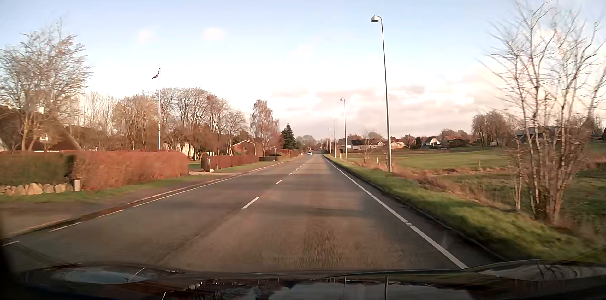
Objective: Follow the waypoints while adhering to traffic rules and regulations
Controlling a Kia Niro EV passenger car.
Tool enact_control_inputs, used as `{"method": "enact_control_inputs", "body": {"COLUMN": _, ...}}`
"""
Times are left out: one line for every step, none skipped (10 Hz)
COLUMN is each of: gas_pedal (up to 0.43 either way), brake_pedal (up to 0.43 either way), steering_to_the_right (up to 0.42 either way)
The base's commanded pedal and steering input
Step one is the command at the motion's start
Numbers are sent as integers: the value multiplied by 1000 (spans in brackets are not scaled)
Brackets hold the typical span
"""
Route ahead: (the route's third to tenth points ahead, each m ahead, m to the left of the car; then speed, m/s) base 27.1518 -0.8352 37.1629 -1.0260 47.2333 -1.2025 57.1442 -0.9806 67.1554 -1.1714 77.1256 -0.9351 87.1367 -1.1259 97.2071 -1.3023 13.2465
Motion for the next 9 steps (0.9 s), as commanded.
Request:
{"method": "enact_control_inputs", "body": {"gas_pedal": 157, "brake_pedal": 0, "steering_to_the_right": 1}}
{"method": "enact_control_inputs", "body": {"gas_pedal": 157, "brake_pedal": 0, "steering_to_the_right": 0}}
{"method": "enact_control_inputs", "body": {"gas_pedal": 150, "brake_pedal": 0, "steering_to_the_right": 0}}
{"method": "enact_control_inputs", "body": {"gas_pedal": 150, "brake_pedal": 0, "steering_to_the_right": 0}}
{"method": "enact_control_inputs", "body": {"gas_pedal": 150, "brake_pedal": 0, "steering_to_the_right": 0}}
{"method": "enact_control_inputs", "body": {"gas_pedal": 150, "brake_pedal": 0, "steering_to_the_right": 0}}
{"method": "enact_control_inputs", "body": {"gas_pedal": 150, "brake_pedal": 0, "steering_to_the_right": 1}}
{"method": "enact_control_inputs", "body": {"gas_pedal": 150, "brake_pedal": 0, "steering_to_the_right": 0}}
{"method": "enact_control_inputs", "body": {"gas_pedal": 150, "brake_pedal": 0, "steering_to_the_right": 0}}
